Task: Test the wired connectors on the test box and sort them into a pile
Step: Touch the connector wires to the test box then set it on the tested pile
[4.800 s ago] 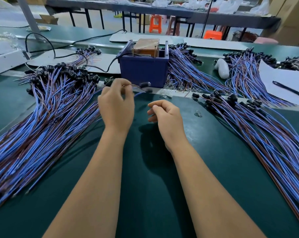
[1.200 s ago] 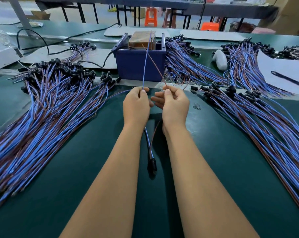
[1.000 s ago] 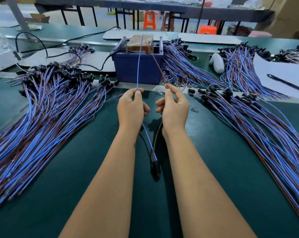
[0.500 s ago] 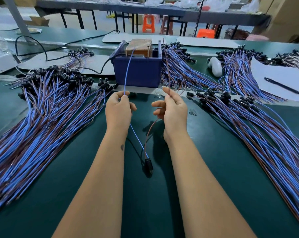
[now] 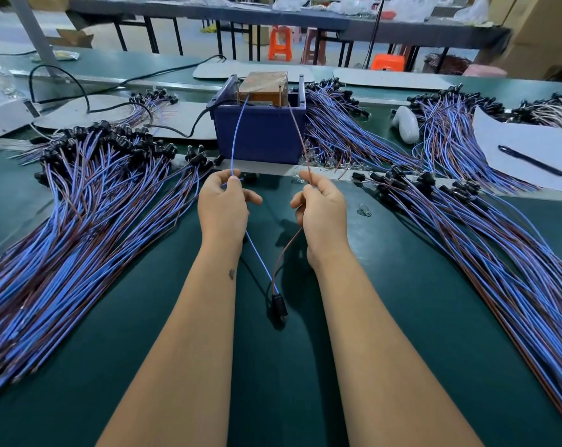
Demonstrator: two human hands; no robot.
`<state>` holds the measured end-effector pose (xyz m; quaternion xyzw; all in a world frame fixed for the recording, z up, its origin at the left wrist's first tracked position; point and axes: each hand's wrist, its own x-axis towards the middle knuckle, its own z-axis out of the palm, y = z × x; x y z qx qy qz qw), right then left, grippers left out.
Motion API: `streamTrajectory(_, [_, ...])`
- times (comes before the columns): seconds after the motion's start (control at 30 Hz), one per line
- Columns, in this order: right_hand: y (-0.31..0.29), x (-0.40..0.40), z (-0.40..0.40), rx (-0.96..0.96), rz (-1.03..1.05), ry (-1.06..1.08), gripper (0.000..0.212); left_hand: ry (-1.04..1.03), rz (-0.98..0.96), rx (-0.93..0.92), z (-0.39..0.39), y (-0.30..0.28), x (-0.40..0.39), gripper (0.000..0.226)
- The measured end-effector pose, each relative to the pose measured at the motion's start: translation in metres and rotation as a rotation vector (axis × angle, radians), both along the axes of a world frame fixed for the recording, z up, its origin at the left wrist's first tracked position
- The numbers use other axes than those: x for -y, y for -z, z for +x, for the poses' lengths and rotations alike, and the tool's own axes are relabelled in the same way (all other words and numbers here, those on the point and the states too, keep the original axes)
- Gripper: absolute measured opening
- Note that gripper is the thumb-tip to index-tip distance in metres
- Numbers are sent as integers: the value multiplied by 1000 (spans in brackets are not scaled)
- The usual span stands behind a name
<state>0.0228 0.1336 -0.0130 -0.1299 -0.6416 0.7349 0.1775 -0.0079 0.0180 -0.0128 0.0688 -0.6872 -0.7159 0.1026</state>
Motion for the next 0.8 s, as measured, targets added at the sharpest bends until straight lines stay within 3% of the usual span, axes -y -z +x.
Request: streamTrajectory(0.8, [-1, 2, 1, 29, 99, -36, 35, -95, 48, 15, 3, 0, -1, 21])
